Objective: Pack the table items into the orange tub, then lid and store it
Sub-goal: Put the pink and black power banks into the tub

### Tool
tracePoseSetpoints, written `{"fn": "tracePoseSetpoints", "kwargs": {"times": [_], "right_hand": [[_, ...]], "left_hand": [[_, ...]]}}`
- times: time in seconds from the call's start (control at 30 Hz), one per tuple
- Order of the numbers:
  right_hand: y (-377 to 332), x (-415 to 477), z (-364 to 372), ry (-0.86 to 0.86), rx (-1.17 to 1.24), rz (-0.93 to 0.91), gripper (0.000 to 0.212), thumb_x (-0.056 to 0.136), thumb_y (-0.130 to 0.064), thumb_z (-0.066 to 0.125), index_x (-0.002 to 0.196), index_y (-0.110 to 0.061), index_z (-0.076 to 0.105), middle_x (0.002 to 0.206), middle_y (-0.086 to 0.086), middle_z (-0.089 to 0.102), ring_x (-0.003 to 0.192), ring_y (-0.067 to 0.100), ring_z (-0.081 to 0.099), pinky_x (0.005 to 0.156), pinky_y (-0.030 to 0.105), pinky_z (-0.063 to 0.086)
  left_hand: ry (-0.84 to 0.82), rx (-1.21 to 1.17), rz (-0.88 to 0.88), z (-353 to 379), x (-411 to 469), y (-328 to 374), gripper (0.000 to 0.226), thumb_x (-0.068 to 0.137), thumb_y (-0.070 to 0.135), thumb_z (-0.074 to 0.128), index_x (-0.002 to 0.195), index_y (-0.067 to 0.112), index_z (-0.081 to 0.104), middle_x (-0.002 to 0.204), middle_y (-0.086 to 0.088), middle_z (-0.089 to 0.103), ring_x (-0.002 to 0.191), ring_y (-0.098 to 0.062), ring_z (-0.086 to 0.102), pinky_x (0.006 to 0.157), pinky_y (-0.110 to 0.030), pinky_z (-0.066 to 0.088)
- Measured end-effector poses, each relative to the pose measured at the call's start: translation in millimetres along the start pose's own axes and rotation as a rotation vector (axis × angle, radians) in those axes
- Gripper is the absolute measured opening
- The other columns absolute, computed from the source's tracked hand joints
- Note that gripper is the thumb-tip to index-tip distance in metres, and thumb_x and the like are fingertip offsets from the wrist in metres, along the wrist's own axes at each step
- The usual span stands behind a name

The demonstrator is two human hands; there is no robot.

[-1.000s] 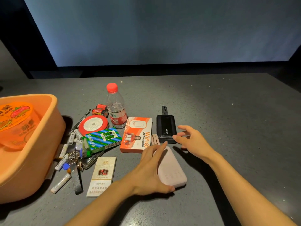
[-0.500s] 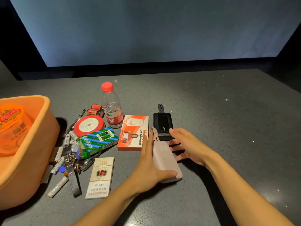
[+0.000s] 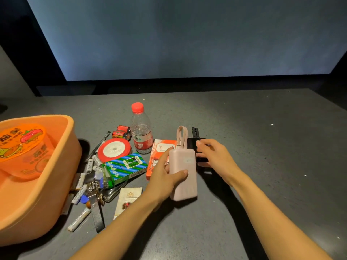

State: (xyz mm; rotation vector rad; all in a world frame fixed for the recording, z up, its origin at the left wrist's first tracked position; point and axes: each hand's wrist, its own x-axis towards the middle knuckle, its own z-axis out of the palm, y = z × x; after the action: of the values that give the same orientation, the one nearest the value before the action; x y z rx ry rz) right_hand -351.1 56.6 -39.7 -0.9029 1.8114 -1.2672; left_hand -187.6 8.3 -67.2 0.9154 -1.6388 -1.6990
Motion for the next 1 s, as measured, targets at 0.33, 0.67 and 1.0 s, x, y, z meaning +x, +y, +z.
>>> {"fn": "tracePoseSetpoints", "kwargs": {"times": [0.33,0.67,1.0], "right_hand": [[45.6,51.3,31.2,0.144,-0.467,0.015,0.098,0.075,-0.034,0.072,0.147,-0.026,0.005,0.155,0.008,0.008,0.137,0.033,0.025,0.105,0.052,0.036],[27.2,38.4,17.5,0.235,-0.364,-0.016,0.099,0.067,-0.017,0.077,0.145,-0.026,0.017,0.144,0.009,0.037,0.123,0.030,0.045,0.090,0.046,0.049],[-118.6,-22.9,60.4,0.238,-0.249,-0.519,0.094,0.065,-0.020,0.073,0.142,-0.035,0.021,0.135,-0.003,0.045,0.108,0.016,0.050,0.074,0.016,0.038]], "left_hand": [[-0.007,0.128,0.060,-63.5,13.5,25.7,0.087,0.077,0.014,0.071,0.112,0.072,0.017,0.117,0.028,0.039,0.100,-0.012,0.059,0.063,-0.021,0.056],[0.056,0.188,0.080,-66.9,12.7,32.9,0.074,0.076,0.013,0.071,0.119,0.057,0.029,0.109,0.026,0.046,0.093,-0.006,0.058,0.056,-0.014,0.052],[0.210,0.204,0.209,-152.3,-41.3,107.2,0.072,0.073,0.010,0.074,0.116,0.058,0.041,0.104,0.024,0.058,0.091,-0.016,0.066,0.073,-0.041,0.058]]}}
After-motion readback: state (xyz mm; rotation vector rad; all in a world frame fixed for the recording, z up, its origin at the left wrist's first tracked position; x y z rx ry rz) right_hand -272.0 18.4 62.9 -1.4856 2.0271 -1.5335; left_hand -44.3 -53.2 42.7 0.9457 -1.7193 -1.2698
